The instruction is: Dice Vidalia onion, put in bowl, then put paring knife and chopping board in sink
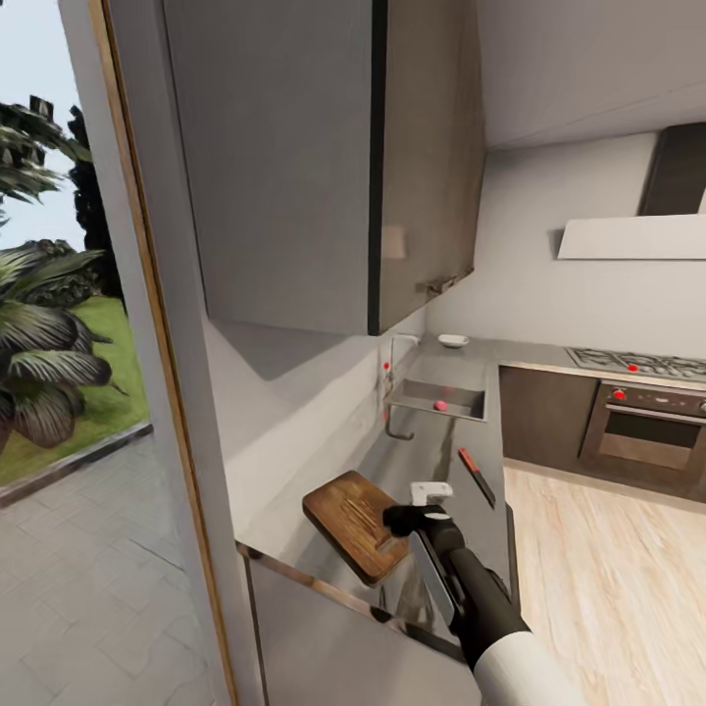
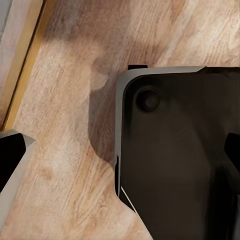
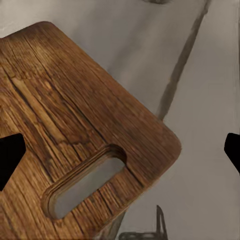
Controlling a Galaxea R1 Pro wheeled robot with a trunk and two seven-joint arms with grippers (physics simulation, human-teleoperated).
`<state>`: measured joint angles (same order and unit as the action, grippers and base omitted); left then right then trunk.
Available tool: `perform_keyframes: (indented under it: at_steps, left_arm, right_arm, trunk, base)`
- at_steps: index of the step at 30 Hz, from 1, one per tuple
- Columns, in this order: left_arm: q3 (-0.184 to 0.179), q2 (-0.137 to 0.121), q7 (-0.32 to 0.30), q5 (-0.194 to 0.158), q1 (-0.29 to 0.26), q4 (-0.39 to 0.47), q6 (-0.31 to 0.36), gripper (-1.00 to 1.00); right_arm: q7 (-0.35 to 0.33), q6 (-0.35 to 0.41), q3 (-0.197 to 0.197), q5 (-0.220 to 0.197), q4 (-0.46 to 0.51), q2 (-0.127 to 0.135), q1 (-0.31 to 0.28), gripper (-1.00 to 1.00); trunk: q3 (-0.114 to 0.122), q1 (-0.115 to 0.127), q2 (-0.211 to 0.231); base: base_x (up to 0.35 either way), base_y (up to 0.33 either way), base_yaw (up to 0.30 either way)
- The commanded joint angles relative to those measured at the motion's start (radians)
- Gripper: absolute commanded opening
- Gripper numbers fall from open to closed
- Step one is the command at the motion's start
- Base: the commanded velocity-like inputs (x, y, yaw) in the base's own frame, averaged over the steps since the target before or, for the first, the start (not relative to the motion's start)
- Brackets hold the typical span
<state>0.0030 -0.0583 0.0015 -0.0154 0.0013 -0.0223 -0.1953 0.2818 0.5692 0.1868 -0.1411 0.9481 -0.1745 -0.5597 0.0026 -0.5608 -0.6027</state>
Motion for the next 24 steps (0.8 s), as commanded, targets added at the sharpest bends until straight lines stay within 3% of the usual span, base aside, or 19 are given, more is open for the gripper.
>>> perform_keyframes:
  at_steps: [1,2,6,9,16,20,24]
  left_arm:
    - [0.000,0.000,0.000,-0.001,0.000,-0.002,-0.006,1.00]
    - [0.000,0.000,0.000,-0.001,0.000,-0.002,-0.006,1.00]
    - [0.000,0.000,0.000,-0.001,0.000,-0.002,-0.006,1.00]
    - [-0.001,0.001,0.000,-0.001,0.000,-0.002,-0.006,1.00]
    - [-0.001,0.002,0.000,-0.001,0.000,-0.002,-0.006,1.00]
    - [-0.001,0.003,0.000,-0.001,0.000,-0.002,-0.006,1.00]
    - [-0.001,0.003,0.000,-0.001,0.000,-0.002,-0.006,1.00]
  right_arm:
    - [0.011,-0.005,-0.005,-0.012,-0.002,0.000,0.000,1.00]
    - [0.012,-0.008,-0.010,-0.013,-0.004,0.000,0.000,1.00]
    - [0.035,-0.039,-0.103,-0.019,-0.046,0.000,0.000,1.00]
    - [0.069,-0.084,-0.140,-0.020,-0.061,0.000,0.000,1.00]
    - [0.134,-0.099,-0.148,-0.029,-0.087,0.000,0.000,1.00]
    - [0.144,-0.138,-0.150,-0.090,-0.127,0.000,0.000,1.00]
    - [0.146,-0.151,-0.151,-0.112,-0.147,0.000,0.000,1.00]
  trunk:
    - [0.000,0.000,0.000]
    - [0.000,0.000,0.000]
    - [0.000,0.000,0.000]
    - [0.000,0.000,0.000]
    - [0.000,0.000,0.000]
    - [0.000,0.000,0.000]
    - [0.000,0.000,0.000]
  base:
    - [0.022,0.020,0.000]
    - [0.018,0.016,0.000]
    - [0.005,0.004,0.000]
    - [0.001,0.000,0.000]
    - [0.000,0.000,0.000]
    - [0.000,0.000,0.000]
    - [0.000,0.000,0.000]
